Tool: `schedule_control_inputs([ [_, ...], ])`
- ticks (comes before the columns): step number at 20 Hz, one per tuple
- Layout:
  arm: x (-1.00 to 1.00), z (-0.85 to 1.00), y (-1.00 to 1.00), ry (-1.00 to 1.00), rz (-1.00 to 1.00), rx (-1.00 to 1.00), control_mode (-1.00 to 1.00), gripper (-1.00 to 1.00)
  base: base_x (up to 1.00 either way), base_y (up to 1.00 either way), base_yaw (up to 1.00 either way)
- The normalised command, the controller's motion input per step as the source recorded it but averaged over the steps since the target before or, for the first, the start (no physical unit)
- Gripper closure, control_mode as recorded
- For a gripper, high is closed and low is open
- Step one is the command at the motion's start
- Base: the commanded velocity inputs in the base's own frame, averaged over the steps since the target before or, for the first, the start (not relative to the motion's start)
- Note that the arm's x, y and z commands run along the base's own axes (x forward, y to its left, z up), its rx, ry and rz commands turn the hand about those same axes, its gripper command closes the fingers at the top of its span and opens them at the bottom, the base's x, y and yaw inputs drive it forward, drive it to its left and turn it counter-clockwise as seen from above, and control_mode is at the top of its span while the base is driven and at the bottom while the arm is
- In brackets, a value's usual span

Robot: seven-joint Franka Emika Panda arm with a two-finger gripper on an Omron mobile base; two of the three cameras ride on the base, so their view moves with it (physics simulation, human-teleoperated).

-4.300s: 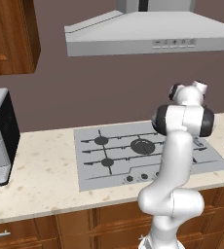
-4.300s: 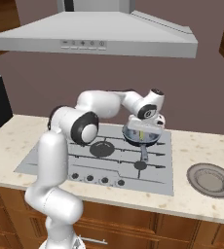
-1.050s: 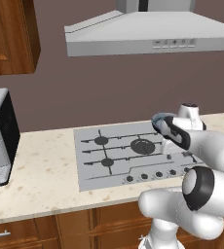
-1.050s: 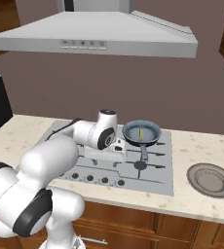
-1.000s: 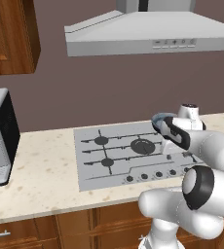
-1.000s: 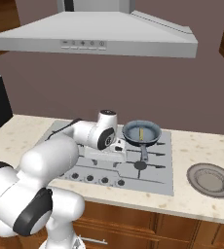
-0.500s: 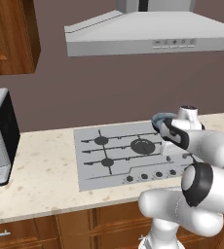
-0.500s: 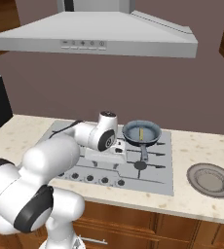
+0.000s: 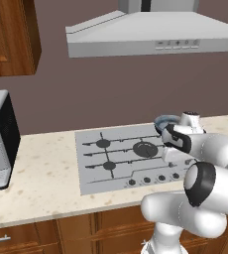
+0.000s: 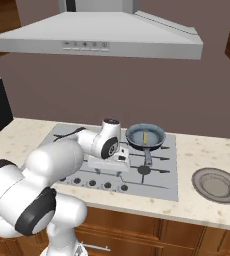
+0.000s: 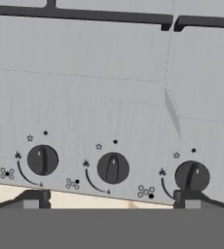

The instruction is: Pick up the butter stick and place it in the pan. Then turn on the burner for the pan.

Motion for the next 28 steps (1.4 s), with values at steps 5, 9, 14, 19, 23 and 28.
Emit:
schedule_control_inputs([
  [5, 0.00, -0.15, 0.00, 0.00, 0.00, 0.00, -1.00, -1.00, 0.00, 0.00, 0.00],
  [9, 0.00, -0.17, 0.00, 0.00, 0.00, 0.00, -1.00, -1.00, 0.00, 0.00, 0.00],
  [14, 0.00, -0.20, 0.00, 0.00, 0.00, 0.00, -1.00, -1.00, 0.00, 0.00, 0.00],
  [19, 0.00, -0.16, 0.00, 0.00, 0.00, 0.00, -1.00, -1.00, 0.00, 0.00, 0.00],
  [23, 0.00, -0.16, 0.00, 0.00, 0.00, 0.00, -1.00, -1.00, 0.00, 0.00, 0.00],
  [28, 0.00, -0.10, 0.00, 0.00, 0.00, 0.00, -1.00, -1.00, 0.00, 0.00, 0.00],
])
